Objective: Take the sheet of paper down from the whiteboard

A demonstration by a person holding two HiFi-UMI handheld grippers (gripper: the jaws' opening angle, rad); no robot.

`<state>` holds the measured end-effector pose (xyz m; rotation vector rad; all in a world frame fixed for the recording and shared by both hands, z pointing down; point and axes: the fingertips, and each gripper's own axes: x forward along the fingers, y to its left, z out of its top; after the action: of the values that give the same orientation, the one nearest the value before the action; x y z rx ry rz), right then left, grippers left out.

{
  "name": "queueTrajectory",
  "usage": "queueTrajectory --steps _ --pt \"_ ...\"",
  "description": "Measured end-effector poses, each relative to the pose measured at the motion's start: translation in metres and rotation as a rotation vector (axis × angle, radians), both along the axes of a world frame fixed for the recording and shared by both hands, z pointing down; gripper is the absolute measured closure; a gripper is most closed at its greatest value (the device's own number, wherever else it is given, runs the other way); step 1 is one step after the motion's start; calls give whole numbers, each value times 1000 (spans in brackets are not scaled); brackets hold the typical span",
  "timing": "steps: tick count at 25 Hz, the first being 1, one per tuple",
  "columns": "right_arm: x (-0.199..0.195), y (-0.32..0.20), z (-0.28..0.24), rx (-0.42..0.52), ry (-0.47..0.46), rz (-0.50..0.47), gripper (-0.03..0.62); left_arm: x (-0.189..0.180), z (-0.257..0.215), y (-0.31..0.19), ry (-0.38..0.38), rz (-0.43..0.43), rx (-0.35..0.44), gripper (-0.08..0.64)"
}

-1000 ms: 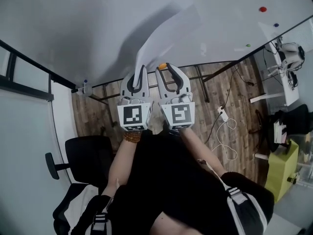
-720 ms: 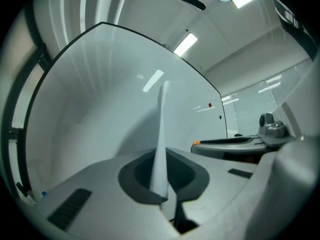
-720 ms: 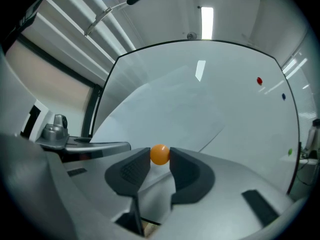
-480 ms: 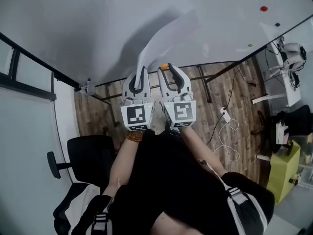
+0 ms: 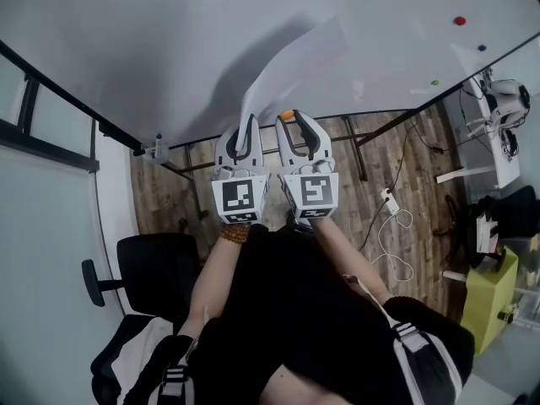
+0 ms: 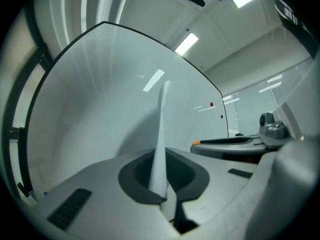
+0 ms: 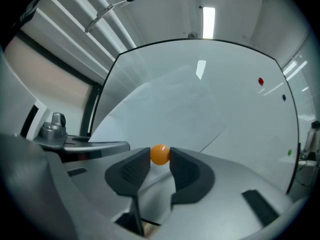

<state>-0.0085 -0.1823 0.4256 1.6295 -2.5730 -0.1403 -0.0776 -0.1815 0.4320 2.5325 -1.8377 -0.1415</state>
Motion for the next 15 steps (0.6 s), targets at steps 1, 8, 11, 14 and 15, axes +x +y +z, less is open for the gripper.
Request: queueTrajectory --steps 1,8,11,14,15 --pt "0 0 0 1 4 1 474 0 0 0 1 0 0 551" --pt "2 -2 0 6 30 7 473 0 3 0 2 -2 -5 551" --pt "3 0 -1 7 34 10 474 1 4 0 2 0 -7 551" --pt "6 0 -2 8 35 12 474 2 5 1 2 3 -9 551" --pt "7 0 -3 10 34 13 474 3 6 1 1 5 -10 551"
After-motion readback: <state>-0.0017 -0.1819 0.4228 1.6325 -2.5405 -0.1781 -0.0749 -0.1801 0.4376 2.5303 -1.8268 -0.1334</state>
